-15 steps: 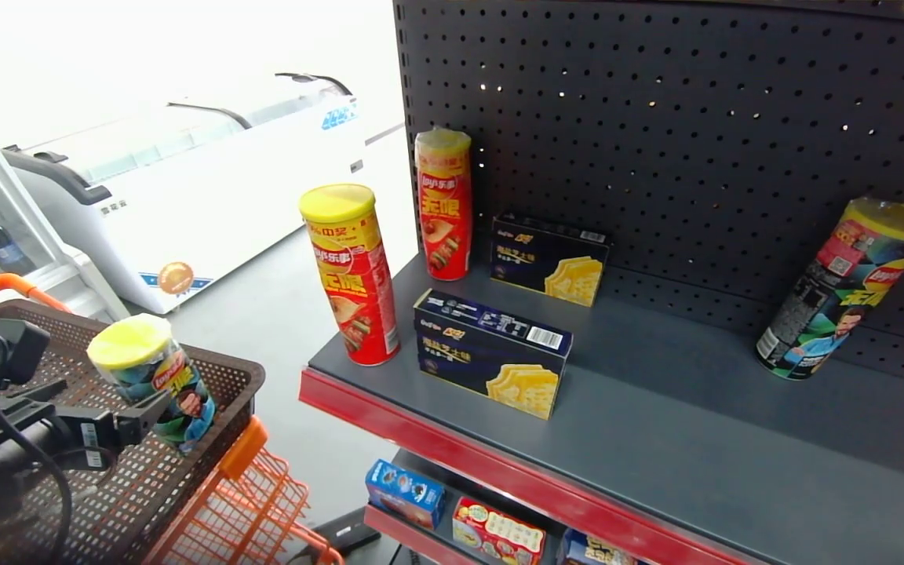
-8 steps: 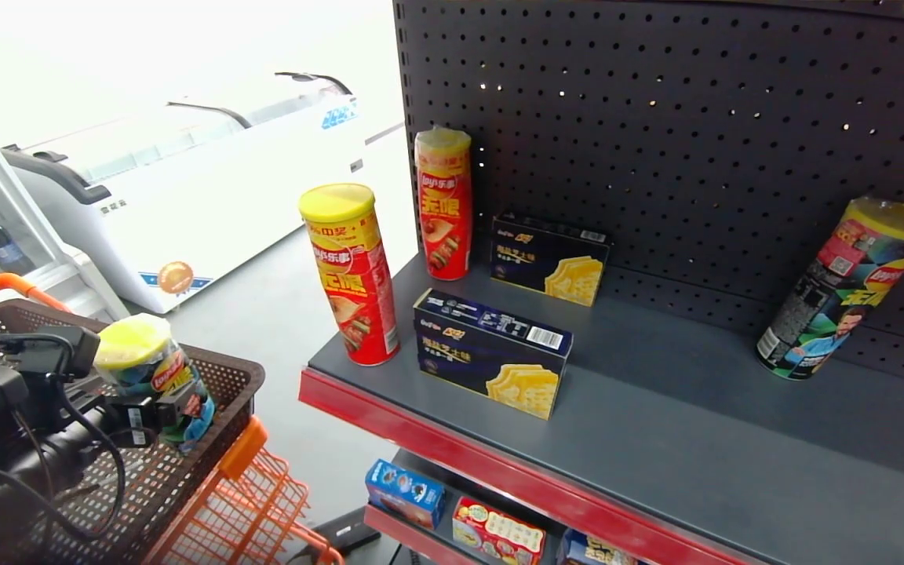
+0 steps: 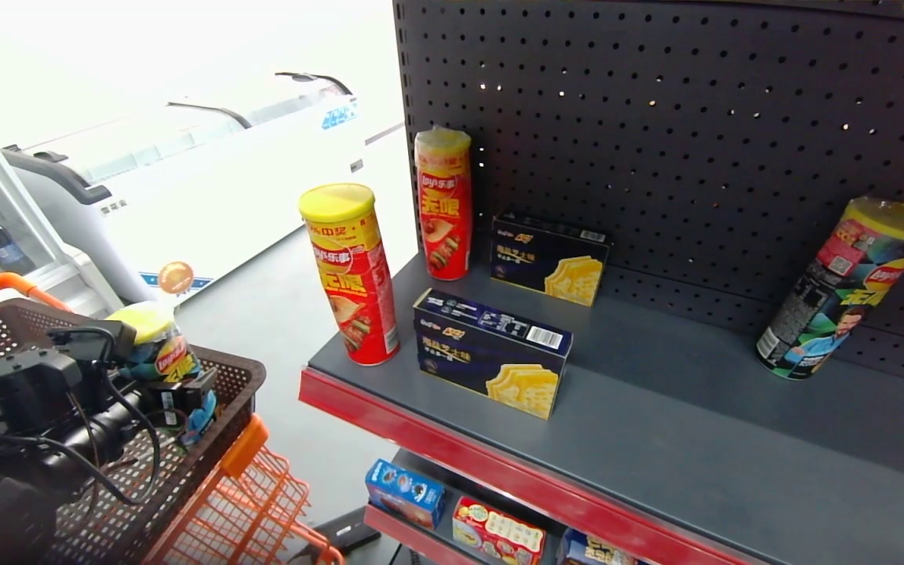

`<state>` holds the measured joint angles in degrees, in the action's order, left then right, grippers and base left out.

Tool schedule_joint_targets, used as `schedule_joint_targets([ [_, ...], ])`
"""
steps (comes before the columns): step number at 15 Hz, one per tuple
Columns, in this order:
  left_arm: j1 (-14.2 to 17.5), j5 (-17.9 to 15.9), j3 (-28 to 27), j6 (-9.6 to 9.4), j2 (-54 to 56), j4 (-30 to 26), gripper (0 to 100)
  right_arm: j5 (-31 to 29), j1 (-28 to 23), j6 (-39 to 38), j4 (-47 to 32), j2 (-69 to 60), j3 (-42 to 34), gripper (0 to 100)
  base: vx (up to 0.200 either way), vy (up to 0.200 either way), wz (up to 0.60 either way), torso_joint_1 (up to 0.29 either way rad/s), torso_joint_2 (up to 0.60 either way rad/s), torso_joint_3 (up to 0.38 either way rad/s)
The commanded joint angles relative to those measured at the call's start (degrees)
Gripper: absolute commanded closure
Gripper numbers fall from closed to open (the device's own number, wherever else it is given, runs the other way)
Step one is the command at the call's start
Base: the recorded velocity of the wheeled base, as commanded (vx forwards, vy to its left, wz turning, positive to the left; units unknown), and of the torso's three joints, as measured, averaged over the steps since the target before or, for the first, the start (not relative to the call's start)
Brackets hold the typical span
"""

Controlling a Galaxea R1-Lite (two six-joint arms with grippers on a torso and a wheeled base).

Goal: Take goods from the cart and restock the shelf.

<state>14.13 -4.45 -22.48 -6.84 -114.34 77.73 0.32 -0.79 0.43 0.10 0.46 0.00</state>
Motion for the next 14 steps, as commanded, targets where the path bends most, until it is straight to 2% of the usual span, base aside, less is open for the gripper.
schedule_joint_targets([
  [1,-0.7,0.1,-2.8,-0.46,-1.4,-0.6,100,0.0,0.0,0.0,0.0,0.1,0.0,0,0.0,0.0,0.0,0.0,0.0,0.0],
  [6,-2.3,0.1,-3.8,-0.63,-0.8,0.0,100,0.0,0.0,0.0,0.0,0.1,0.0,0,0.0,0.0,0.0,0.0,0.0,0.0],
  [8,-3.1,0.1,-3.4,-1.25,1.0,0.0,100,0.0,0.0,0.0,0.0,0.1,0.0,0,0.0,0.0,0.0,0.0,0.0,0.0],
  [12,-3.4,0.1,-3.4,-1.86,9.0,-3.1,100,0.1,0.0,0.0,0.0,0.0,0.0,0,0.0,0.0,0.0,0.0,0.0,0.0],
  [14,-3.3,0.1,-4.3,-2.13,12.1,-2.8,100,0.0,0.0,0.0,0.0,0.1,0.0,0,0.0,0.0,0.0,0.0,0.0,0.0],
])
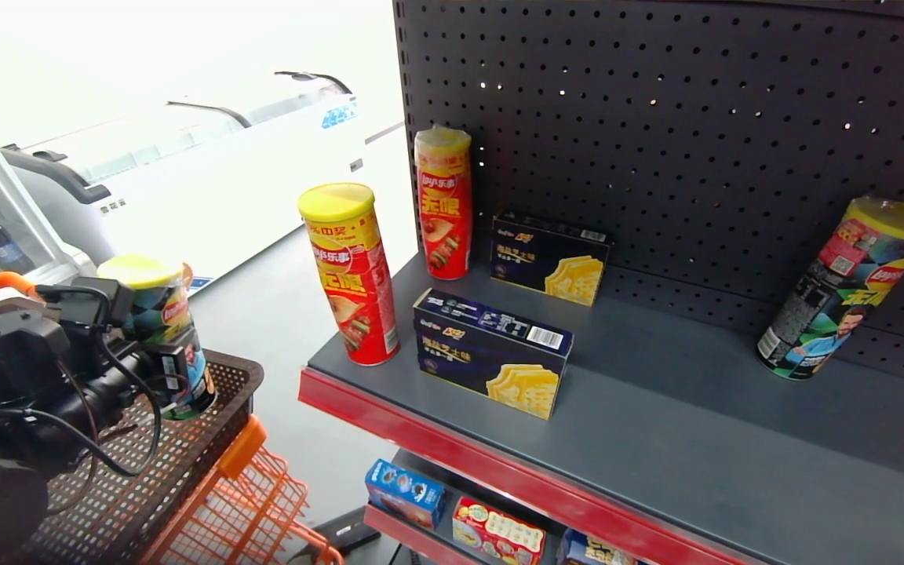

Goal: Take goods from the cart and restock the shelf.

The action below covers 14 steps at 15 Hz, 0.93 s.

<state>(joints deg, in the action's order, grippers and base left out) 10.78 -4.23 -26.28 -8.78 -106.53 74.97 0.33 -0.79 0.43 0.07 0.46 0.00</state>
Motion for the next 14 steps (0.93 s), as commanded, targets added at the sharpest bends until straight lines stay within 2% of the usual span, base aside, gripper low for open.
schedule_joint_targets([
  [1,0.0,-0.1,-0.5,-0.19,6.3,-0.4,100,0.0,0.0,0.0,0.0,0.1,0.0,0,0.0,0.0,0.0,0.0,0.0,0.0],
  [4,-4.0,0.1,-1.1,0.08,14.0,-6.5,100,0.0,0.0,0.0,0.0,0.1,0.0,0,0.0,0.0,0.0,0.0,0.0,0.0],
  [5,-4.3,-0.3,-1.6,0.25,15.0,-8.4,100,0.0,0.0,0.0,0.0,0.1,0.0,0,0.0,0.0,0.0,0.0,0.0,0.0],
  [6,-4.3,-0.3,-1.6,0.25,15.0,-8.4,100,0.0,0.0,0.0,0.0,0.1,0.0,0,0.0,0.0,0.0,0.0,0.0,0.0],
  [7,-6.1,-1.2,-0.7,0.16,17.2,-9.4,100,0.0,0.0,0.0,0.0,0.1,0.0,0,0.0,0.0,0.0,0.0,0.0,0.0],
  [8,-8.8,-2.2,-0.3,1.92,20.2,-9.6,100,0.0,0.0,0.0,0.0,0.1,0.0,0,0.0,0.0,0.0,0.0,0.0,0.0],
  [10,-11.0,-2.3,0.3,3.68,23.7,-10.0,100,0.0,0.0,0.0,0.0,0.1,0.0,0,0.0,0.0,0.0,0.0,0.0,0.0],
  [11,-12.6,-3.9,0.1,5.26,26.8,-10.8,100,0.0,0.0,0.0,0.0,0.1,0.0,0,0.0,0.0,0.0,0.0,0.0,0.0],
  [13,-14.0,-7.3,0.5,7.2,29.3,-13.1,100,0.0,0.0,0.0,0.0,0.1,0.0,0,0.0,0.0,0.0,0.0,0.0,0.0],
  [14,-14.2,-9.1,1.3,7.28,31.5,-15.8,100,0.0,0.0,0.0,0.0,0.1,0.0,0,0.0,0.0,0.0,0.0,0.0,0.0],
])
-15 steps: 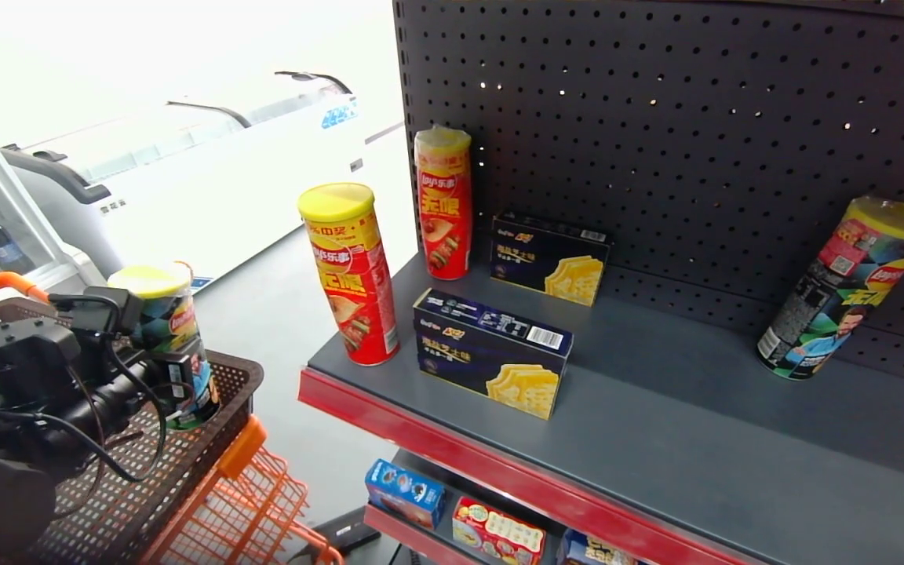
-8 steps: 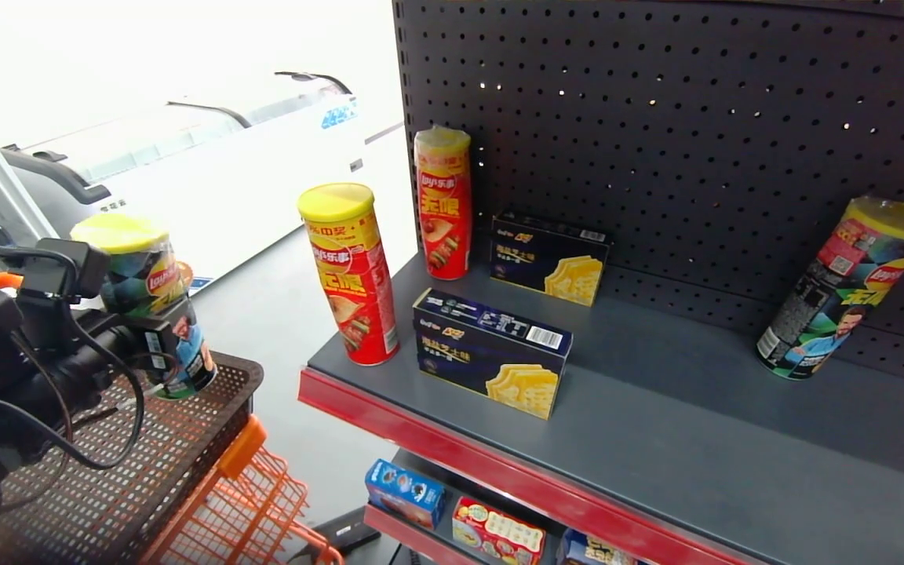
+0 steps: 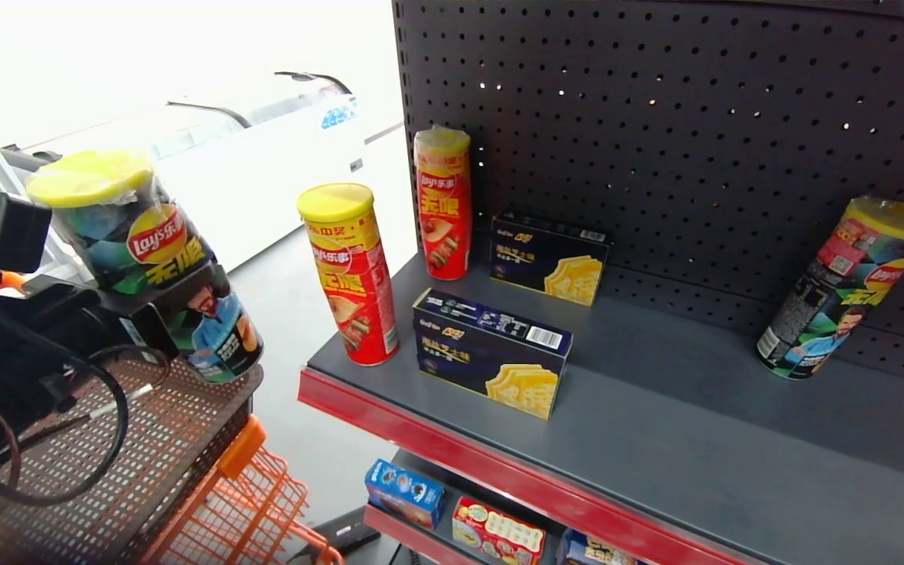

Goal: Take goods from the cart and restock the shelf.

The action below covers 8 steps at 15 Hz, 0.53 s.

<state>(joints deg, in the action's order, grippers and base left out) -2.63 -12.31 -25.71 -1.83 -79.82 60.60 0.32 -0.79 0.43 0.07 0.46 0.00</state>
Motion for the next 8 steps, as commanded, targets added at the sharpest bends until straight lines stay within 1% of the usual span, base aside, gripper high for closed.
schedule_joint_targets([
  [1,-1.0,-1.7,1.1,0.33,5.9,-3.5,100,0.0,0.0,0.0,0.0,0.1,0.0,0,0.0,0.0,0.0,0.0,0.0,0.0],
  [2,-3.7,-1.4,2.5,0.33,8.3,-6.0,100,0.0,0.0,0.0,0.0,0.1,0.0,0,0.0,0.0,0.0,0.0,0.0,0.0],
  [3,-5.5,-1.1,3.5,0.42,9.2,-6.5,100,0.0,0.0,0.0,0.0,0.1,0.0,0,0.0,0.0,0.0,0.0,0.0,0.0],
  [5,-7.1,-1.2,5.2,0.51,10.4,-6.5,100,0.0,0.0,0.0,0.0,0.1,0.0,0,0.0,0.0,0.0,0.0,0.0,0.0],
  [8,-11.9,-1.5,7.2,3.06,10.9,-7.9,100,0.0,0.0,0.0,0.0,0.1,0.0,0,0.0,0.0,0.0,0.0,0.0,0.0],
])
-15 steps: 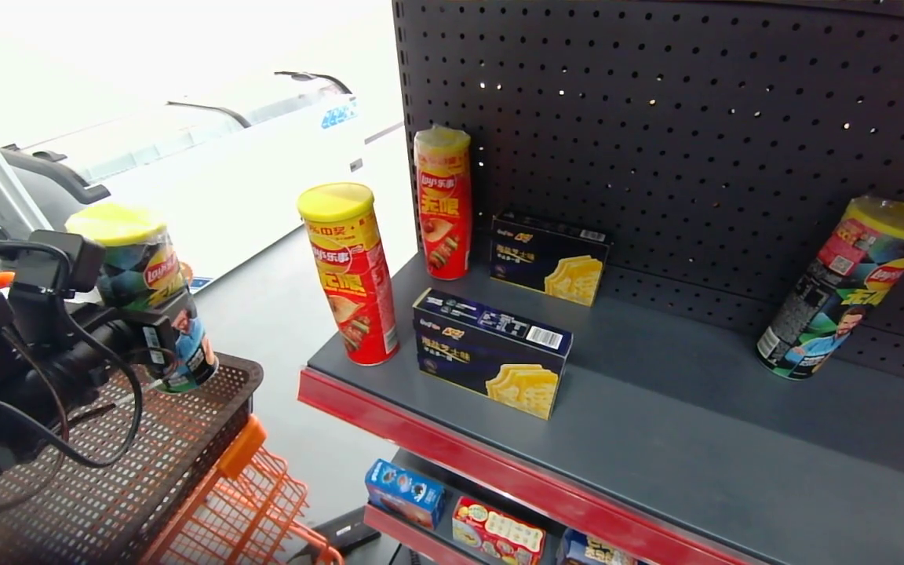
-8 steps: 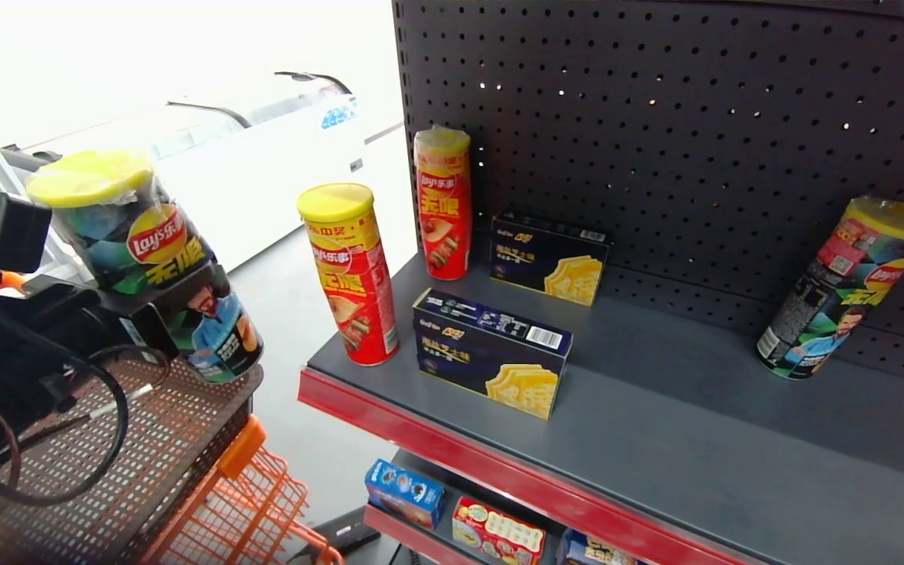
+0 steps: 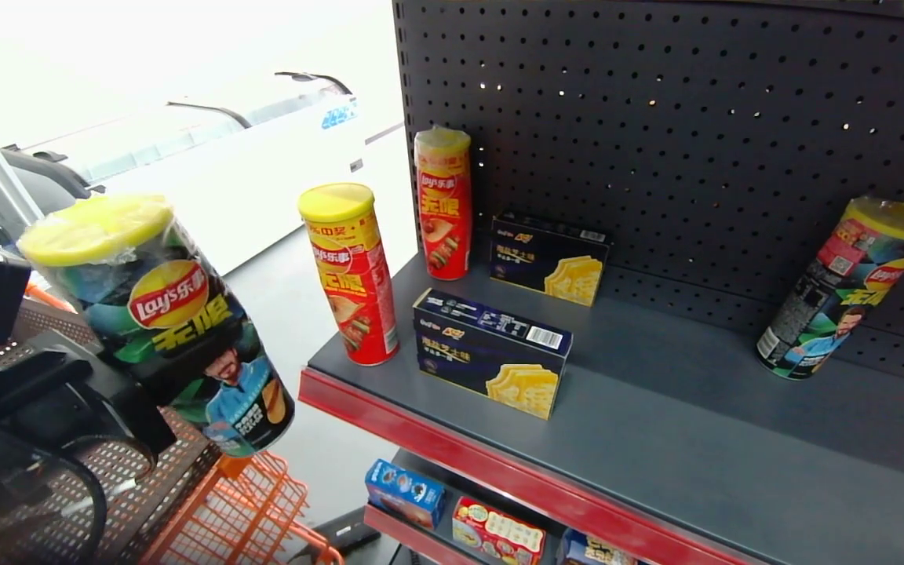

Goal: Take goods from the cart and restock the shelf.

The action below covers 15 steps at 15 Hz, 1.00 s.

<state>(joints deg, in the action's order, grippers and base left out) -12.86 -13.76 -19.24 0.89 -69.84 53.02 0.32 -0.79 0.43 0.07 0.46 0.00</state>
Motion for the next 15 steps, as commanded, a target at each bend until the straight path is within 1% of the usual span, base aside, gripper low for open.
schedule_joint_targets([
  [1,-4.2,0.0,2.4,1.13,0.9,-0.5,100,0.0,0.0,0.0,0.0,0.0,0.0,0,0.0,0.0,0.0,0.0,0.0,0.0],
  [3,-5.3,-0.1,3.2,1.13,1.0,-0.5,100,0.0,0.0,0.0,0.0,0.1,0.0,0,0.0,0.0,0.0,0.0,0.0,0.0],
  [5,-5.5,-0.3,2.8,1.13,1.0,-0.5,100,0.0,0.0,0.0,0.0,0.1,0.0,0,0.0,0.0,0.0,0.0,0.0,0.0],
  [7,-7.4,-0.2,3.1,1.04,0.9,-0.5,100,0.0,0.0,0.0,0.0,0.1,0.0,0,0.0,0.0,0.0,0.0,0.0,0.0],
  [8,-8.9,-0.2,3.1,0.96,0.7,-0.6,100,0.1,0.0,0.0,0.0,0.1,0.0,0,0.0,0.0,0.0,0.0,0.0,0.0],
  [10,-9.2,-0.4,2.0,0.6,-1.2,-0.5,100,0.1,0.0,0.0,0.0,0.1,0.0,0,0.0,0.0,0.0,0.0,0.0,0.0],
  [11,-9.9,-0.5,2.0,0.08,-1.4,-0.5,100,0.1,0.0,0.0,0.0,0.1,0.0,0,0.0,0.0,0.0,0.0,0.0,0.0],
  [12,-11.7,-0.5,2.2,-0.1,-1.4,-0.5,100,0.1,0.0,0.0,0.0,0.1,0.0,0,0.0,0.0,0.0,0.0,0.0,0.0],
  [15,-14.1,-0.7,1.7,-0.27,-2.5,-0.5,100,0.1,0.0,0.0,0.0,0.0,0.0,0,0.0,0.0,0.0,0.0,0.0,0.0],
])
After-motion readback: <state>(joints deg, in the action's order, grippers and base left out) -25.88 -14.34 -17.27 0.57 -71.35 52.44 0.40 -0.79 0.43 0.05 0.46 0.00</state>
